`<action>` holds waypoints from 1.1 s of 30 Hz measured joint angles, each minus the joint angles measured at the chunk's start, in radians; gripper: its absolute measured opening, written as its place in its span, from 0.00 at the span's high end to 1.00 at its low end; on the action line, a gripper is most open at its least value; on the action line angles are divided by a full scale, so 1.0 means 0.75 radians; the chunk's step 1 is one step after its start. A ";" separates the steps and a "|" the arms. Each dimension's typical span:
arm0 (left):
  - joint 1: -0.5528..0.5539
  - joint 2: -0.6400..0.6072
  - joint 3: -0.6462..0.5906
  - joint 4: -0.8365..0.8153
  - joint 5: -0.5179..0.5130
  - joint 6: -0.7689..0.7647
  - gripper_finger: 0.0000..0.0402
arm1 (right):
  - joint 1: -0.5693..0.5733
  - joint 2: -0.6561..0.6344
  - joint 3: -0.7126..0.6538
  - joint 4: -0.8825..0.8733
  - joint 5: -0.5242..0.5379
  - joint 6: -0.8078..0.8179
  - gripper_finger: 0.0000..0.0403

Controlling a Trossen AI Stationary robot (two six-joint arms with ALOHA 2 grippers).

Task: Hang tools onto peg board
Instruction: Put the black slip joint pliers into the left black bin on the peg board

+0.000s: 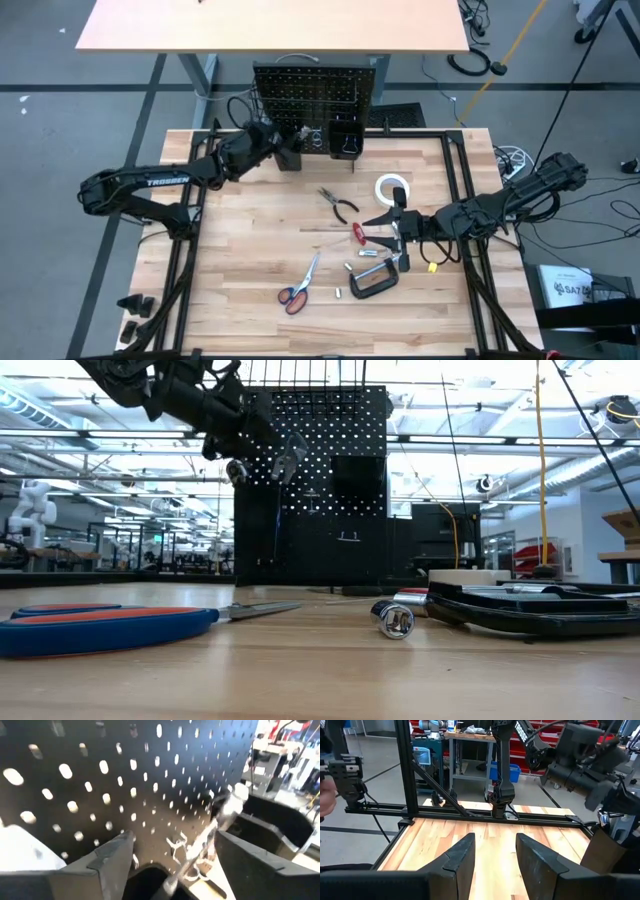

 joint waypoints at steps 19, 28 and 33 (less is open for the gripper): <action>-0.058 -0.016 0.000 -0.081 0.228 0.533 0.28 | -0.011 0.020 0.000 0.025 0.002 -0.011 0.66; -0.053 0.011 0.001 -0.011 0.183 0.708 0.28 | -0.080 0.099 0.000 0.053 -0.002 -0.011 0.66; -0.044 0.062 0.031 -0.016 0.195 0.707 0.28 | -0.093 0.110 0.000 0.115 -0.007 -0.045 0.66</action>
